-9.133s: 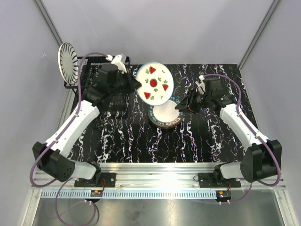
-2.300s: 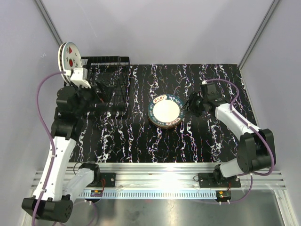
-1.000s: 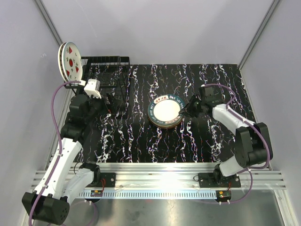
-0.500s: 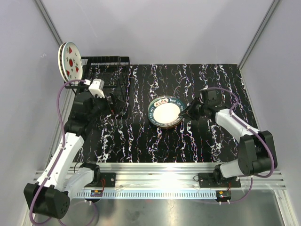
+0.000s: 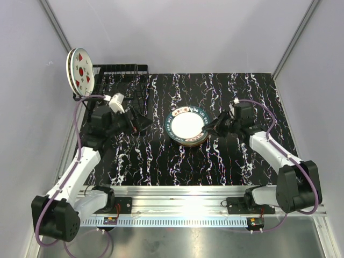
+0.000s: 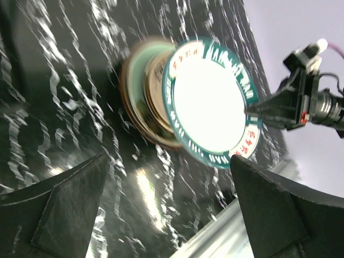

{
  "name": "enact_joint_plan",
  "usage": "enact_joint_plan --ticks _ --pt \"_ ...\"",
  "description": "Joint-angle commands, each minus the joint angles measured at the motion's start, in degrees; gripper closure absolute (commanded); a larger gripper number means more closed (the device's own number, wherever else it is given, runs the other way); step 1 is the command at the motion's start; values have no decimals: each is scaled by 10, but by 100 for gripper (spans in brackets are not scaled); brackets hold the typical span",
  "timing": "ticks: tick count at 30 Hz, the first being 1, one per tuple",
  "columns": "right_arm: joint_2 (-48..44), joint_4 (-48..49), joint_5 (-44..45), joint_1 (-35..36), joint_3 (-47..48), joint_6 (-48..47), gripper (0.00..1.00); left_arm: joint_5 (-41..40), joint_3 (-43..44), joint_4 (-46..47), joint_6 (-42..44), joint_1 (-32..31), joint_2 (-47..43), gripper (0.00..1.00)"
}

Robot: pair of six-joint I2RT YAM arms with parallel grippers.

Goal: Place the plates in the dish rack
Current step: Grab a plate with the right arm, then pass the plate from the right arm to the left

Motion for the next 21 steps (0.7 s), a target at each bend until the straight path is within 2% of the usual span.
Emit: enact_joint_plan --ticks 1,2,12,20,21 --pt "-33 95 -60 -2 -8 18 100 56 -26 64 -68 -18 11 1" --pt "-40 126 -65 -2 -11 19 100 55 -29 70 -79 -23 16 1" --pt "-68 201 -112 9 -36 36 100 33 -46 145 -157 -80 51 1" --pt "-83 220 -106 61 -48 35 100 18 -31 167 -181 -95 72 22" --pt "-85 218 -99 67 -49 33 100 18 -25 168 -182 -96 74 29"
